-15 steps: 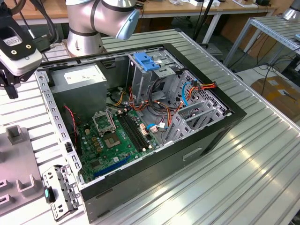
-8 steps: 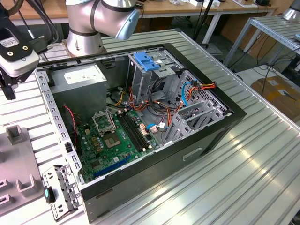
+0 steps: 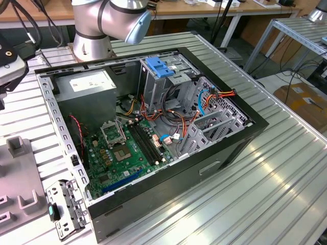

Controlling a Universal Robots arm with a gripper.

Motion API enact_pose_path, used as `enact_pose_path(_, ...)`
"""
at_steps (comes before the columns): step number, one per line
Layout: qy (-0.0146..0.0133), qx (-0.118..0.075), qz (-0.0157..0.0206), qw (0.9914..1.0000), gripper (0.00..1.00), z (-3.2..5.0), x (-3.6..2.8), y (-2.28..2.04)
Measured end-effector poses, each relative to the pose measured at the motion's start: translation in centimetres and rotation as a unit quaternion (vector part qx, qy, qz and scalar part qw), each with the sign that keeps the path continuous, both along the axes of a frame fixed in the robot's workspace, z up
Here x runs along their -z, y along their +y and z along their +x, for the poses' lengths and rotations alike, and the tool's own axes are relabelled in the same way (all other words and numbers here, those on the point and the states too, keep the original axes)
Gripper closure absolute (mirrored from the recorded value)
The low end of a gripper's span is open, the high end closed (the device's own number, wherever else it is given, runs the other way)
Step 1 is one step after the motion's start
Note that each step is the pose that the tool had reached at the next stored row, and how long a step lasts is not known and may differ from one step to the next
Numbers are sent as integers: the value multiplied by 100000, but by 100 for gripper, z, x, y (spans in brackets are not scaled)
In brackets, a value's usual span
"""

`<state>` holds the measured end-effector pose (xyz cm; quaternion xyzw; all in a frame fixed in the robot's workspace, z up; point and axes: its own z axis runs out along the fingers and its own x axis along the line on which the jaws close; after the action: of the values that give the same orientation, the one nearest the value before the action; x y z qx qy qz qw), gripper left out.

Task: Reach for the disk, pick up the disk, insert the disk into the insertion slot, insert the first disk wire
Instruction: 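Reach for the disk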

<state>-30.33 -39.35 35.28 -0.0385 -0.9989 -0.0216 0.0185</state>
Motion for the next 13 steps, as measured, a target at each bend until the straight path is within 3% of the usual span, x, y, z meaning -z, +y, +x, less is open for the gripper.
enact_pose_path(5,-2,4,43,100000,89,-99,10,35)
enact_pose_path(13,3,2,97,100000,89,-194,23,45)
